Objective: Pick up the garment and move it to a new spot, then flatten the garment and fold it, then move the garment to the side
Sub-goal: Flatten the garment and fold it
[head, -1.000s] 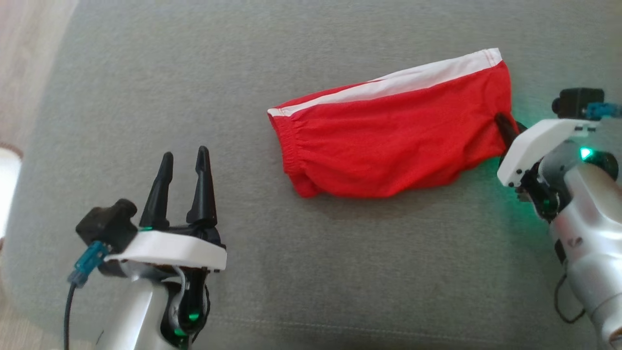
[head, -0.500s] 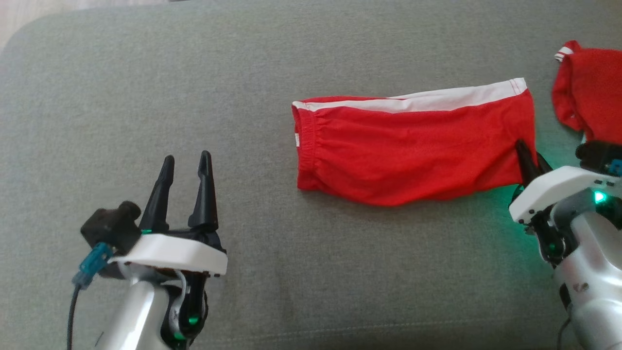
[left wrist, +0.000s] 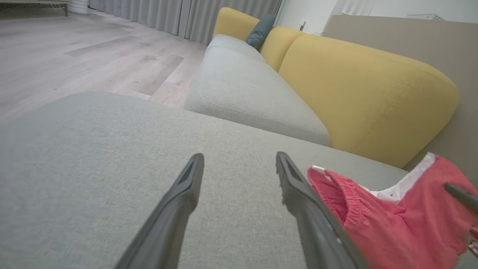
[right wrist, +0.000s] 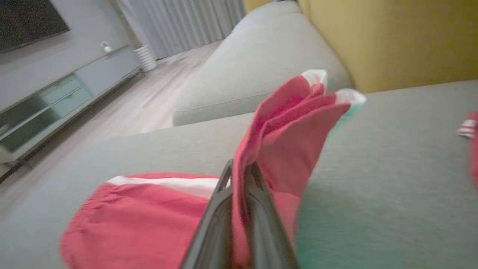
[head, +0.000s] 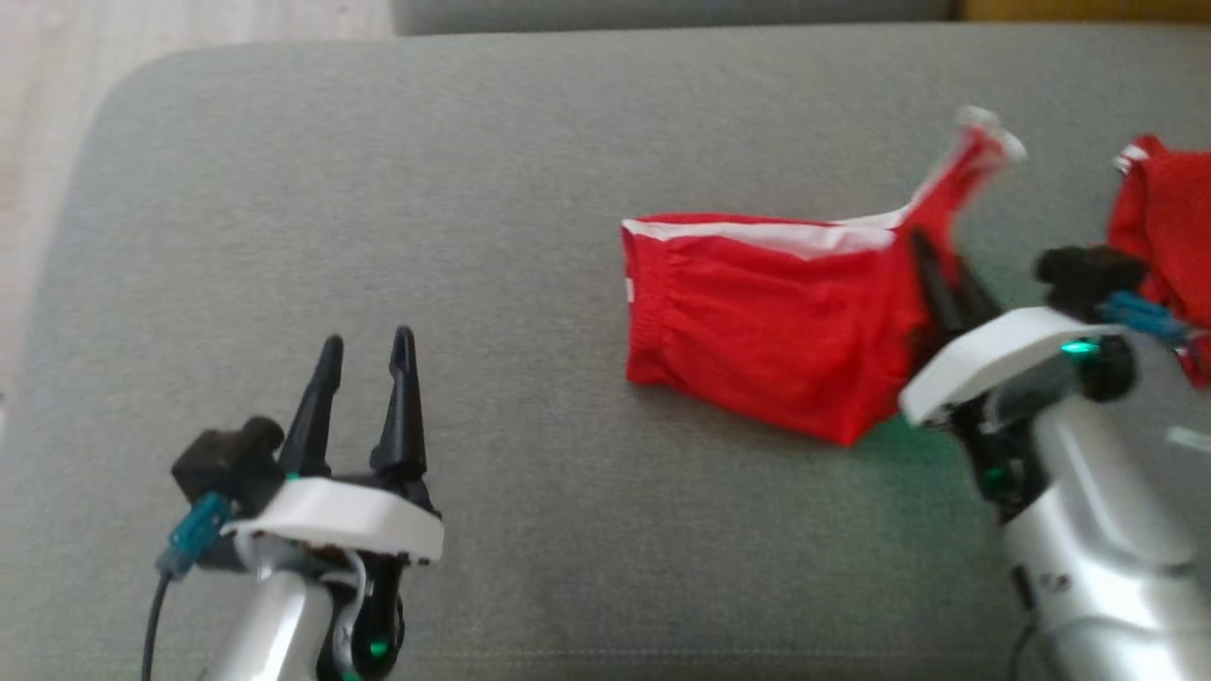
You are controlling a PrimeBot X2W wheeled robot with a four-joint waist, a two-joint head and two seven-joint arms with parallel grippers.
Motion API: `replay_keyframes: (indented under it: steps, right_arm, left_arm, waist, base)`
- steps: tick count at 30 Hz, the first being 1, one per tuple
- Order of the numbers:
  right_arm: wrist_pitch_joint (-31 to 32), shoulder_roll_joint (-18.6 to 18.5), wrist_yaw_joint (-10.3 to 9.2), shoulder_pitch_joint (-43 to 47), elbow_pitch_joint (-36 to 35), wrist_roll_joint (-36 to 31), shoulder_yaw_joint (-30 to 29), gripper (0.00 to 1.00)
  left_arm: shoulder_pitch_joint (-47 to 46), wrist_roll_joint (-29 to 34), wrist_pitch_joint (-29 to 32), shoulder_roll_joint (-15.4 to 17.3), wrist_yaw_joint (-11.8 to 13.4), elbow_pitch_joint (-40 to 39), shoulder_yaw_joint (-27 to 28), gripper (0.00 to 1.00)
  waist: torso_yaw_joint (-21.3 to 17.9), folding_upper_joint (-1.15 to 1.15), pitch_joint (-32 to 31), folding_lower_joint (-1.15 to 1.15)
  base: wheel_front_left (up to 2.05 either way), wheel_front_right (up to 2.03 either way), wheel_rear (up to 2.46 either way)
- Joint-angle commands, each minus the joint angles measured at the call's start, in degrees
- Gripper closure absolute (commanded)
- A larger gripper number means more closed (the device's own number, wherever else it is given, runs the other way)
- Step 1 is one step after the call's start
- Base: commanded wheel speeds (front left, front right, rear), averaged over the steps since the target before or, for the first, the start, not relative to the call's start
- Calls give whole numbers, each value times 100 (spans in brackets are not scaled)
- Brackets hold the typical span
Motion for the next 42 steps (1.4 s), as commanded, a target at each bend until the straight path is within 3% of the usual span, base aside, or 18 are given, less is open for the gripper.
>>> replay_keyframes:
  steps: [1, 7, 16, 17, 19, 20, 30, 36, 41, 42]
  right_arm:
    - [234, 236, 37, 152, -611, -131, 286, 100]
    - [734, 568, 37, 483, -1028, -245, 622, 100]
    - [784, 764, 37, 519, -638, -408, 742, 100]
    - [756, 777, 37, 504, -601, -412, 760, 92]
    - [724, 800, 37, 489, -553, -384, 859, 15]
    - [693, 809, 37, 485, -555, -354, 917, 0]
    - [369, 816, 37, 706, -1183, -79, 1208, 0]
    - [209, 640, 37, 992, -1783, -238, 607, 0]
    - [212, 499, 37, 1031, -1744, -746, 67, 0]
    - [209, 469, 37, 1011, -1681, -855, 23, 45]
  left_arm:
    - [-19, 16, -43, 37, 0, -133, 214, 0]
    - [97, -20, -57, -7, -10, -119, 222, 0]
    - [155, -41, -70, -27, -23, -124, 283, 0]
    - [161, -43, -71, -29, -24, -119, 291, 0]
    - [178, -46, -73, -35, -26, -106, 303, 0]
    - [186, -46, -74, -41, -25, -101, 306, 0]
    - [239, -38, -79, -83, -33, -97, 281, 0]
    - [260, -36, -80, -111, -40, -107, 244, 0]
    - [223, -23, -81, -133, -50, -118, 202, 0]
    - [209, -21, -81, -136, -56, -117, 193, 0]
  waist:
    - [278, 0, -203, 0]
    - [599, 0, -285, 0]
    - [807, 0, -278, 0]
    - [809, 0, -282, 0]
    - [800, 0, -297, 0]
    - [790, 0, -305, 0]
    - [574, 0, -365, 0]
    - [442, 0, -346, 0]
    - [426, 0, -261, 0]
    - [436, 0, -238, 0]
  base:
    - [0, 0, 0]
    - [0, 0, 0]
    - [0, 0, 0]
    - [0, 0, 0]
    - [0, 0, 0]
    - [0, 0, 0]
    - [0, 0, 0]
    - [0, 0, 0]
    - [0, 0, 0]
    - [0, 0, 0]
